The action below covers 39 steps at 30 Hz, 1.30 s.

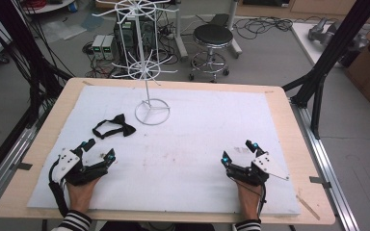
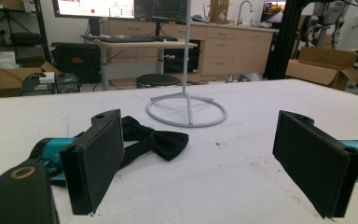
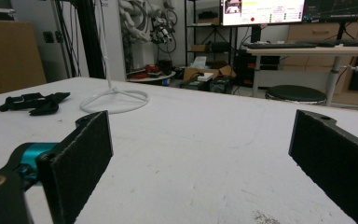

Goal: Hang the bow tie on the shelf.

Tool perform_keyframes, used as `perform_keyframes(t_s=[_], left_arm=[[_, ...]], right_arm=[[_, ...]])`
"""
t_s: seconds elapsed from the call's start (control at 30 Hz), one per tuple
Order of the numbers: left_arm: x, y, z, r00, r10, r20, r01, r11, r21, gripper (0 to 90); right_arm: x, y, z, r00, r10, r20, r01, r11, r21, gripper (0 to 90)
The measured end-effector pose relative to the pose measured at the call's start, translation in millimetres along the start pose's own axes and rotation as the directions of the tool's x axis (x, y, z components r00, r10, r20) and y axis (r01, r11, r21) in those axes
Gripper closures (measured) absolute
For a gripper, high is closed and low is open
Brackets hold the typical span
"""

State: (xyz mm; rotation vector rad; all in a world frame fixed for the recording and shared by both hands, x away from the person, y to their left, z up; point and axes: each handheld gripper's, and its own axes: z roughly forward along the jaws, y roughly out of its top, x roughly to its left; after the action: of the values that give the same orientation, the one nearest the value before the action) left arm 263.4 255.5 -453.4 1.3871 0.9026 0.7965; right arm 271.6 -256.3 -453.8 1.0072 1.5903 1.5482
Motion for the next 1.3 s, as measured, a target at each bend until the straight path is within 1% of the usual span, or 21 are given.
perform_keyframes(t_s=[0.27,0.33,0.63,0.7,0.73,0.83,0.9,1.0,1.03,1.07,1.1,1.13,1.17,1.2,1.23,1.3], left_arm=[[-0.8,0.2,0.2,1.0000,0.008,-0.005,-0.008,1.0000,0.004,16.6],[-0.9,0.0,0.0,1.0000,0.002,-0.007,-0.002,1.0000,0.001,16.6],[-0.9,0.3,0.4,0.9999,0.005,-0.013,-0.005,1.0000,0.003,16.6],[-1.2,0.4,0.8,0.9999,0.007,-0.012,-0.007,0.9999,0.008,16.6],[-1.3,0.6,1.4,0.9999,0.011,-0.011,-0.011,0.9999,0.013,15.8],[-1.4,0.8,1.8,0.9999,0.011,-0.008,-0.011,0.9998,0.015,15.4],[-0.8,1.1,2.0,0.9999,0.008,-0.006,-0.008,0.9998,0.020,15.4],[0.9,1.9,3.3,0.9999,-0.008,0.010,0.007,0.9995,0.031,15.1],[0.8,2.3,3.1,1.0000,0.001,0.008,-0.001,0.9994,0.033,15.1],[1.1,4.3,2.7,0.9997,0.025,0.004,-0.025,0.9988,0.041,15.1],[1.1,4.3,2.7,0.9997,0.025,0.004,-0.025,0.9988,0.041,15.1],[3.0,9.6,2.4,0.9996,0.028,0.003,-0.028,0.9985,0.047,15.1],[3.0,9.6,2.4,0.9996,0.028,0.003,-0.028,0.9985,0.047,15.1],[5.5,16.9,2.8,0.9994,0.034,0.005,-0.034,0.9977,0.059,15.1],[5.5,16.9,2.8,0.9994,0.034,0.005,-0.034,0.9977,0.059,15.1],[8.2,27.3,4.8,0.9985,0.054,0.013,-0.055,0.9950,0.084,15.1]], right_arm=[[-0.6,-0.2,-0.8,0.9999,0.014,-0.003,-0.014,0.9999,-0.001,5.1],[-0.6,-0.3,-1.1,1.0000,0.008,-0.004,-0.008,0.9999,-0.007,5.1],[-0.1,0.0,-0.5,1.0000,0.008,-0.002,-0.008,1.0000,-0.002,5.1],[-0.1,-0.1,-0.5,1.0000,0.008,-0.001,-0.008,1.0000,-0.002,5.1],[0.0,0.0,-0.9,0.9999,0.016,0.001,-0.016,0.9999,0.001,5.1],[-0.1,0.0,-0.6,0.9999,0.011,0.001,-0.011,0.9999,-0.002,5.1],[0.0,0.0,-0.5,0.9999,0.010,-0.001,-0.010,0.9999,-0.002,5.1],[-0.1,0.0,-0.5,0.9999,0.010,-0.001,-0.010,0.9999,-0.001,5.1],[-0.1,0.0,-0.5,0.9999,0.010,-0.001,-0.010,0.9999,-0.001,5.1],[-0.1,0.0,-0.5,1.0000,0.010,-0.002,-0.010,1.0000,-0.001,5.1],[-0.1,0.0,-0.5,1.0000,0.010,-0.002,-0.010,1.0000,-0.001,5.1],[-0.2,0.1,-0.6,0.9999,0.012,-0.003,-0.012,0.9999,-0.001,5.0],[-0.2,0.0,-0.6,0.9999,0.011,-0.002,-0.011,0.9999,-0.001,5.1],[-0.4,0.0,-0.6,0.9999,0.011,-0.003,-0.011,0.9999,-0.002,5.1],[-0.4,0.0,-0.6,0.9999,0.011,-0.003,-0.011,0.9999,-0.002,5.1],[-0.3,0.0,-0.7,0.9999,0.013,-0.003,-0.013,0.9999,-0.002,5.1]])
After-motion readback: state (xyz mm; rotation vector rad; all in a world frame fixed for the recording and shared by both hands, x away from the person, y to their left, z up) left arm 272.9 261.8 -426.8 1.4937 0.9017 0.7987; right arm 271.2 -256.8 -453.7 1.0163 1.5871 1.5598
